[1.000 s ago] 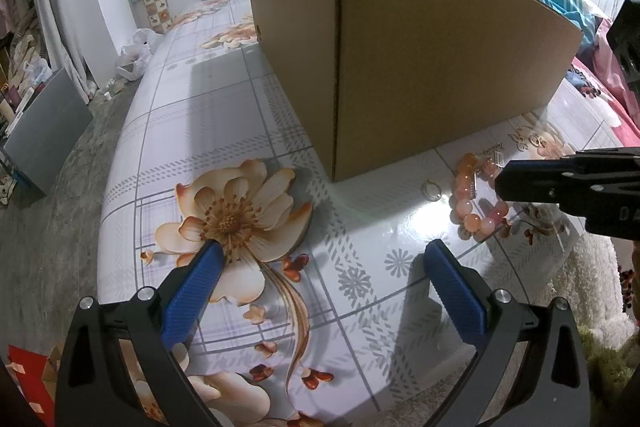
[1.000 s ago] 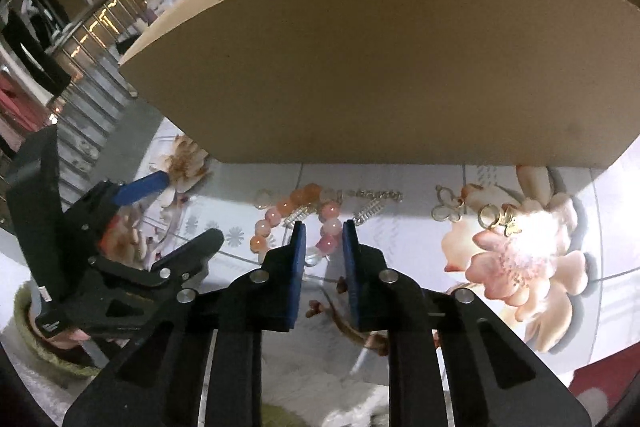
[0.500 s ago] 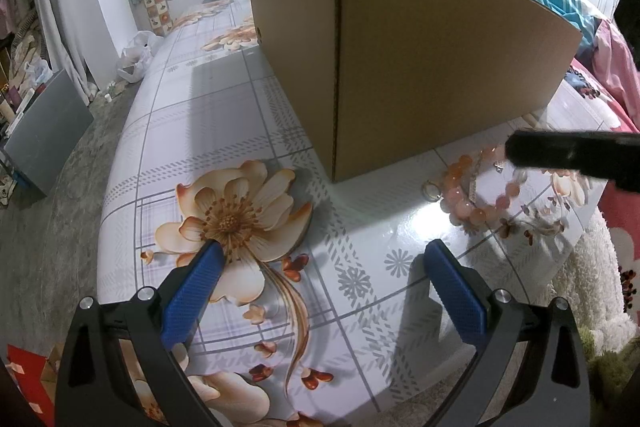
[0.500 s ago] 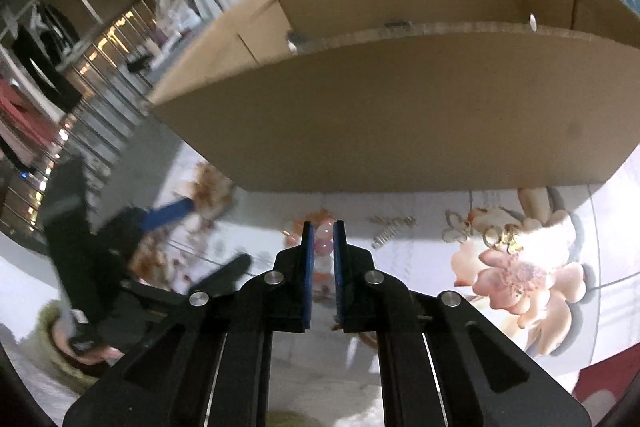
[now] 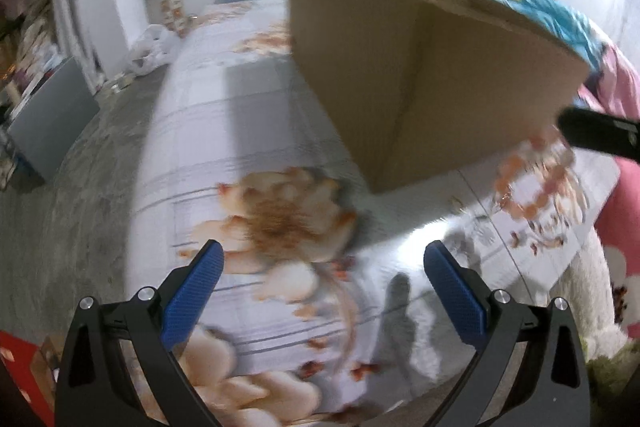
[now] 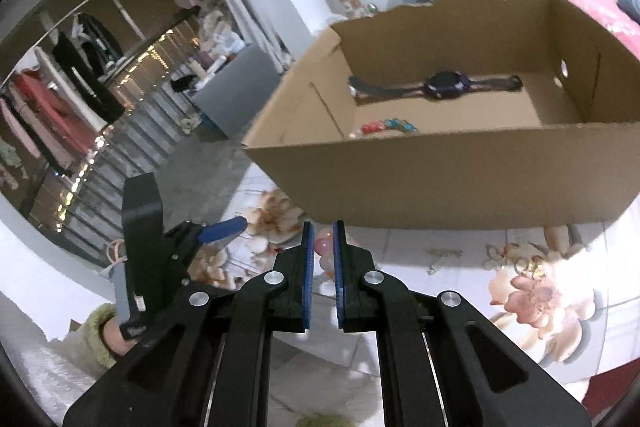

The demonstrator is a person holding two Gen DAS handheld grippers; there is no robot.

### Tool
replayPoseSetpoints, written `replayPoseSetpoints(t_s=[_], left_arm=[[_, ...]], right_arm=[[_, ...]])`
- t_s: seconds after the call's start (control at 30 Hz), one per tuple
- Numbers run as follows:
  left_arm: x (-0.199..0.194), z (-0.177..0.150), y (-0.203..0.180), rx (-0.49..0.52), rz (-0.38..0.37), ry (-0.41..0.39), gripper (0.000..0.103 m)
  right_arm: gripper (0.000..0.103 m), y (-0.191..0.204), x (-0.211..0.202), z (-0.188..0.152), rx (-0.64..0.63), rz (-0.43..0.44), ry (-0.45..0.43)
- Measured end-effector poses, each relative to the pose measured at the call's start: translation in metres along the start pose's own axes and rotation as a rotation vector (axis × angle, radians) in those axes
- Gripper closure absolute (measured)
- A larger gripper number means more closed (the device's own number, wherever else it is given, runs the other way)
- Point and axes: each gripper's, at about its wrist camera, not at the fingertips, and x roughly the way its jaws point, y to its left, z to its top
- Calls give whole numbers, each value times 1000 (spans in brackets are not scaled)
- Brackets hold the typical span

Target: Organize jewelry

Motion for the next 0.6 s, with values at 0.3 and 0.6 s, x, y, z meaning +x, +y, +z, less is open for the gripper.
replayPoseSetpoints(t_s=[0.3,0.6], left_arm=[[-21,0,37,-70,112,-52,4],[-30,-8,55,-133,157,-53,4]], right_arm=[[96,15,32,6,-4,134,36],[96,24,70,-4,-19,178,128]])
